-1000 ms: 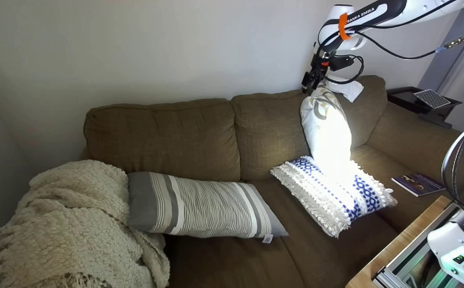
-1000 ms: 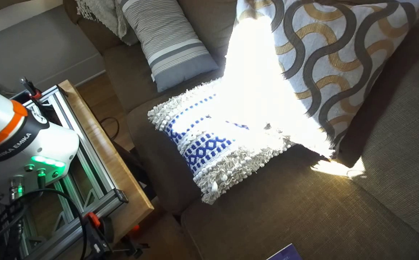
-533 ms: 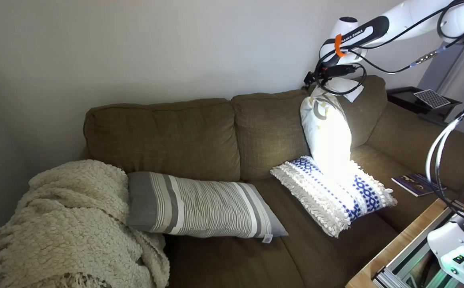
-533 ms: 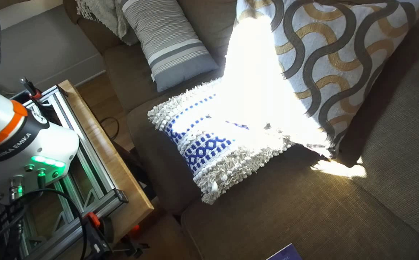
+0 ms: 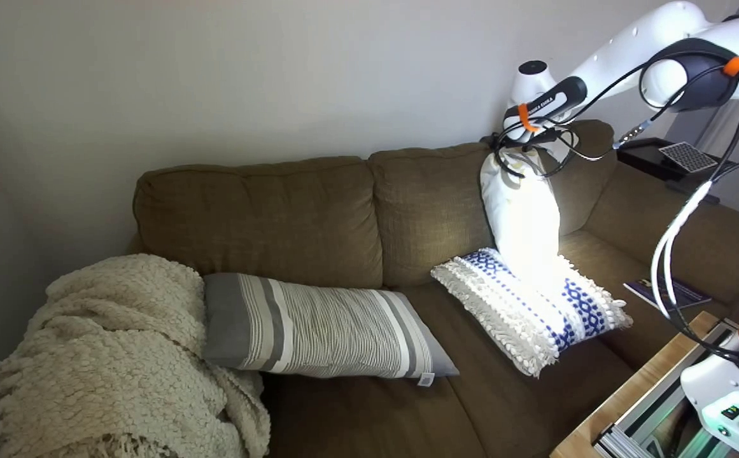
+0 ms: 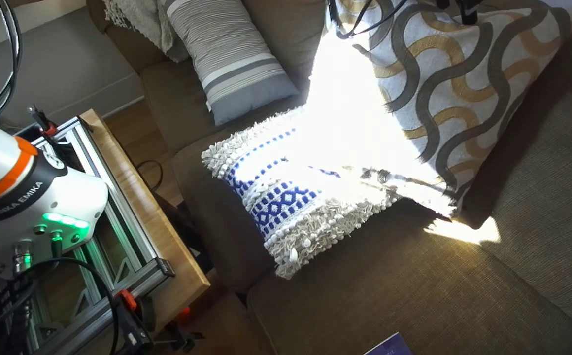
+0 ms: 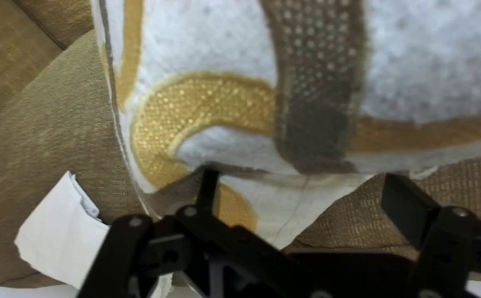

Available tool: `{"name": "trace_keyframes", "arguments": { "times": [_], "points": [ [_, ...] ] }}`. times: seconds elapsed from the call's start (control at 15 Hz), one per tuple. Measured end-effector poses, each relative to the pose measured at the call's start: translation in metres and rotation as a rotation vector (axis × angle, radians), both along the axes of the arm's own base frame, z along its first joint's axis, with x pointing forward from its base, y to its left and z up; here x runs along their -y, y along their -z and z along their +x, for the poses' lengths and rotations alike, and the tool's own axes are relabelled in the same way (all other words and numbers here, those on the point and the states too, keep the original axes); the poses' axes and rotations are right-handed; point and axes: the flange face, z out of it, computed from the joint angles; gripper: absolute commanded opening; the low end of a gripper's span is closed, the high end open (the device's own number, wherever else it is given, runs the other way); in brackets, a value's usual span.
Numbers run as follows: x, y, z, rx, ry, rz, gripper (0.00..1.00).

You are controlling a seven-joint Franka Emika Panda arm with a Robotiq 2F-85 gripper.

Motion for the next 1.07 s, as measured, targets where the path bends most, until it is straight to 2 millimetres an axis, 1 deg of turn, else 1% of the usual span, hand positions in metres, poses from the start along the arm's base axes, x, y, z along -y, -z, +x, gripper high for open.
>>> {"name": "trace_keyframes", "arguments": {
  "times": [0.07,0.13,0.33,0.53,0.73,0.8,0.87,1.07],
  "points": [
    [0.0,0.004,0.002,-0.004,0.04,-0.025,0.74],
    [-0.001,0.006,0.003,-0.014,0.08,-0.047,0.74],
    [-0.001,0.012,0.003,-0.098,0.192,-0.094,0.51],
    [0.002,0.002,0.0,-0.203,0.252,-0.129,0.27],
    [0.012,-0.011,0.001,-0.234,0.196,-0.128,0.05],
    [0.017,-0.015,0.001,-0.245,0.17,-0.123,0.01],
    [0.022,-0.018,0.0,-0.256,0.141,-0.113,0.0],
    [0.032,-0.026,-0.003,-0.287,0.051,-0.062,0.01]
  ]
}}
